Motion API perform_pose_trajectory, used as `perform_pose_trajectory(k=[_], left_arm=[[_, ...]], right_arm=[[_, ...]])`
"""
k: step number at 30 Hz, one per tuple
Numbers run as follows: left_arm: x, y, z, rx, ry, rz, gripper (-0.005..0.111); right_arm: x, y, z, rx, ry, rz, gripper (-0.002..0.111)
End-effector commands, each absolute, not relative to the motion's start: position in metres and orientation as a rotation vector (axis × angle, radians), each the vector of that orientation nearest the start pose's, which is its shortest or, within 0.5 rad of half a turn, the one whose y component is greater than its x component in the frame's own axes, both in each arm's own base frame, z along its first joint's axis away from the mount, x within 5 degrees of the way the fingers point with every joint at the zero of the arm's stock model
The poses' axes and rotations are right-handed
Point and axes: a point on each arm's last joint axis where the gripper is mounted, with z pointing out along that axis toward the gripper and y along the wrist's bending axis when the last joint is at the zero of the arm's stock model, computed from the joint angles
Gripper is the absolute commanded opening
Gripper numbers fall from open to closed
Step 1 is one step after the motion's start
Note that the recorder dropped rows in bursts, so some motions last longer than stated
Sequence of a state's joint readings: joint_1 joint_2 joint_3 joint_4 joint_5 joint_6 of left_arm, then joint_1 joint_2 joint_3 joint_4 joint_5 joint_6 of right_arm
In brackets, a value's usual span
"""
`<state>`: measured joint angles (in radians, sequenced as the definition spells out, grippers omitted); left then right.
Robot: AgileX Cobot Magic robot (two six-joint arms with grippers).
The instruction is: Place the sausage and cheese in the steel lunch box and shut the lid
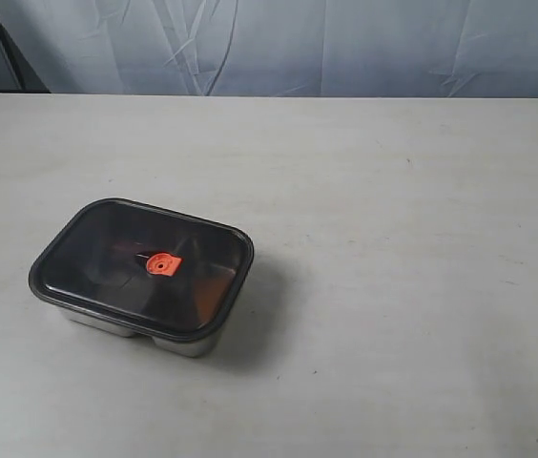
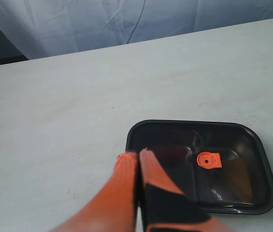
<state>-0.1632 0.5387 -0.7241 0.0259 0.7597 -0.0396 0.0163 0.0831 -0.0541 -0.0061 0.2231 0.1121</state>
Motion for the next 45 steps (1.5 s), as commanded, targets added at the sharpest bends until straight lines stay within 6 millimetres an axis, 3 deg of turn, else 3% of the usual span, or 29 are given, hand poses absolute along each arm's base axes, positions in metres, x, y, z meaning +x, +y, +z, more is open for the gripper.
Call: perform_pose_trajectory(k=[1,16,45], left_arm=[[0.092,-0.013,0.347,0.13,2.05,-0.092,0.0],[0.092,-0.013,0.347,0.13,2.05,-0.092,0.0],[0.089,-0.012,0.345,0.133,2.028,-0.08,0.0]], right_arm=[[0.059,0.002,0.198,0.046,1.719,0.076,-0.001],[0.058,0.002,0.187,0.033,1.784,0.066,-0.001],[0.058,0.002,0.187,0.033,1.784,0.066,-0.001]])
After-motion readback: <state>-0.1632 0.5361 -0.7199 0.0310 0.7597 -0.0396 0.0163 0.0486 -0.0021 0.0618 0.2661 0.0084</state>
